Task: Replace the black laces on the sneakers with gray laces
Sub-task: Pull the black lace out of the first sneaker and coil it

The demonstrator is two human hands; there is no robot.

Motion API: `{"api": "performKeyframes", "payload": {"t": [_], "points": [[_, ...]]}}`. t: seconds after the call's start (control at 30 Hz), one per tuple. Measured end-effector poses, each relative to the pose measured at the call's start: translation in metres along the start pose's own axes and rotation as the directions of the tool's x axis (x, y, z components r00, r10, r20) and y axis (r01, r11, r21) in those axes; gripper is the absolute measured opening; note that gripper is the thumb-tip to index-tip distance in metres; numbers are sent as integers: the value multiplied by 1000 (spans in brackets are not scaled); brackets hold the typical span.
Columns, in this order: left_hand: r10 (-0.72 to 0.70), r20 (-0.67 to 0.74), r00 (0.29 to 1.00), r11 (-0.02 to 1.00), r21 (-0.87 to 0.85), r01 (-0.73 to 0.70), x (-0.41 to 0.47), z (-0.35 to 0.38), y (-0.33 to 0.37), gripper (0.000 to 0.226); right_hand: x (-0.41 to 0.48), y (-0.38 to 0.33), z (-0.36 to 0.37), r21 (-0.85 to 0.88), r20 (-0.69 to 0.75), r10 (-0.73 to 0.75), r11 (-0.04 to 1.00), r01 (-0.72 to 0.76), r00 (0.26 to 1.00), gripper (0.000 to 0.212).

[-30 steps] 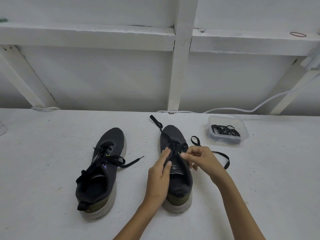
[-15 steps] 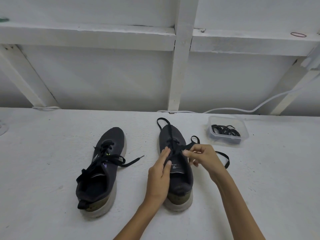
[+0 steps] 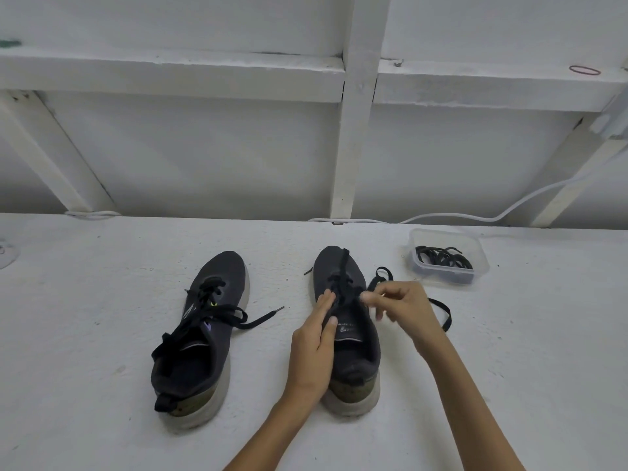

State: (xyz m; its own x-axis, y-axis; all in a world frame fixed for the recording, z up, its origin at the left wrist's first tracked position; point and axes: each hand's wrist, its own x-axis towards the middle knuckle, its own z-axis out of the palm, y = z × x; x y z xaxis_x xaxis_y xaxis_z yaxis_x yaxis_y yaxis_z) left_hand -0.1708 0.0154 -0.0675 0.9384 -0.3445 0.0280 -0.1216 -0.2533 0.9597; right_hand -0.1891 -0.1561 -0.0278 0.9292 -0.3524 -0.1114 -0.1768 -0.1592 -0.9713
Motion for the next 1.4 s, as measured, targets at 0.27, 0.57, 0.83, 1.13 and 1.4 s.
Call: {"api": "performKeyframes", "payload": {"t": [0.27, 0.57, 0.83, 1.13, 1.4], "points": [[4, 2, 1000, 1000, -2, -4, -1, 1, 0, 42, 12, 1, -15, 288, -224, 104, 957, -36, 969, 25], [4, 14, 1000, 1000, 0, -4, -1, -1, 0, 42, 13, -1, -14, 181, -271, 20, 983, 30, 963, 26], [4, -1, 1000, 1000, -8, -4, -1, 1, -1, 42, 11, 1, -17, 87, -9, 157, 984, -156, 987, 29], [0, 14, 1000, 1000, -9, 0, 0, -2, -1, 42, 16, -7, -21, 200, -285, 62, 980, -4, 956, 23], [-3, 9, 1000, 1000, -18, 4, 0, 0, -1, 42, 12, 6, -19, 336, -199, 165, 937, -91, 966, 27]]}}
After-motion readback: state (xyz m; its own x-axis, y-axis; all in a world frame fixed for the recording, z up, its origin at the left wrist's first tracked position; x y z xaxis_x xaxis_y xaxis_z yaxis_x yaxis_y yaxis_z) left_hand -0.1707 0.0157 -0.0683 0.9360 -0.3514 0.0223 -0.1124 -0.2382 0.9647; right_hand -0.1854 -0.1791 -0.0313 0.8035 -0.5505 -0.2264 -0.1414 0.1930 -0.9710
